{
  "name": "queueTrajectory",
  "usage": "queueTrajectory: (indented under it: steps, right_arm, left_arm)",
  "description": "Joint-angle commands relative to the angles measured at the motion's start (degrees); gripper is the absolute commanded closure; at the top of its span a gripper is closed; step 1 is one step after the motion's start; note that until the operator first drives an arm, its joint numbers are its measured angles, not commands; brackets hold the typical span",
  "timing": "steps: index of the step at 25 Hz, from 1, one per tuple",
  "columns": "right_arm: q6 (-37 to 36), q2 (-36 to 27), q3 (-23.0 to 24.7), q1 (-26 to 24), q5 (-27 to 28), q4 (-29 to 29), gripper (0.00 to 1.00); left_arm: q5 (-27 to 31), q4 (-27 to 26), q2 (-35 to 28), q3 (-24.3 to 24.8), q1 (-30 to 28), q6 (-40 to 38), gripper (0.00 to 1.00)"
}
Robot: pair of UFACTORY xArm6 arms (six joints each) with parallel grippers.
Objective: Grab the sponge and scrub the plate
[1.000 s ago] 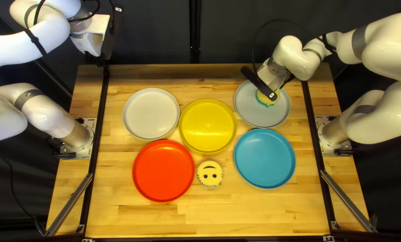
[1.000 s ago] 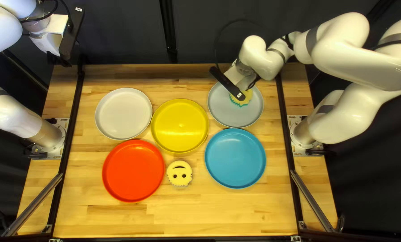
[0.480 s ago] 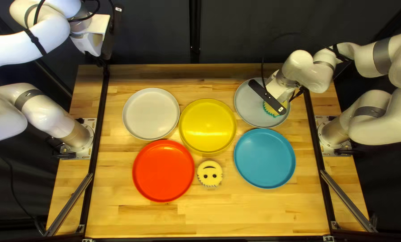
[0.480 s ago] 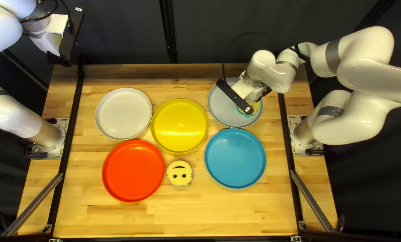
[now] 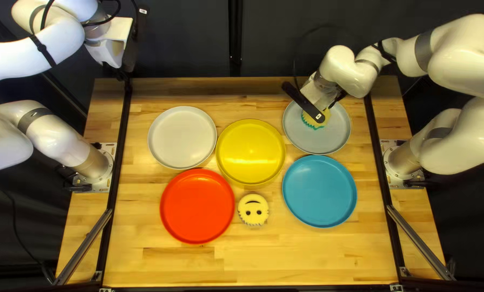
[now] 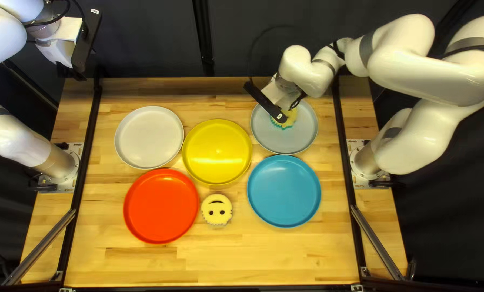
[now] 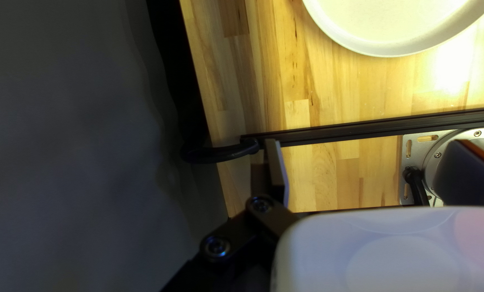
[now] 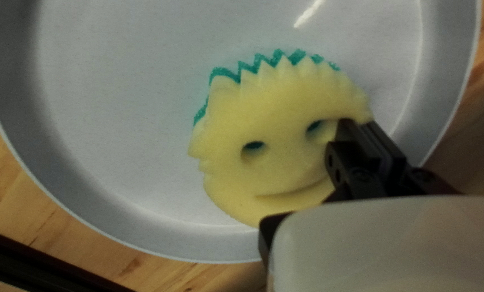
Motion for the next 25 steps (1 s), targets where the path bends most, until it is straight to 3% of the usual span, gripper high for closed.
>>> queueTrajectory:
  steps: [1, 8, 15, 20, 25]
  right_arm:
    - [0.89, -0.42, 0.45, 1.13, -0.04, -0.26, 1.00]
    - [5.42, -9.29, 8.71, 4.36, 0.58, -1.90, 1.00]
    - [9.67, -13.07, 14.02, 7.40, -0.19, -2.57, 1.00]
    - [12.87, -9.44, 10.28, 9.42, 1.96, -2.57, 1.00]
    - [12.16, -3.75, 4.13, 8.08, 2.99, -2.77, 1.00]
  left_arm:
    - [0.00, 0.00, 0.00, 0.00, 0.00, 0.00, 0.00]
    - [0.00, 0.00, 0.00, 0.00, 0.00, 0.00, 0.00]
    - [0.00, 0.00, 0.00, 0.00, 0.00, 0.00, 0.00]
    - [0.00, 0.00, 0.00, 0.00, 0.00, 0.00, 0.00]
    - [0.00, 0.00, 0.00, 0.00, 0.00, 0.00, 0.00]
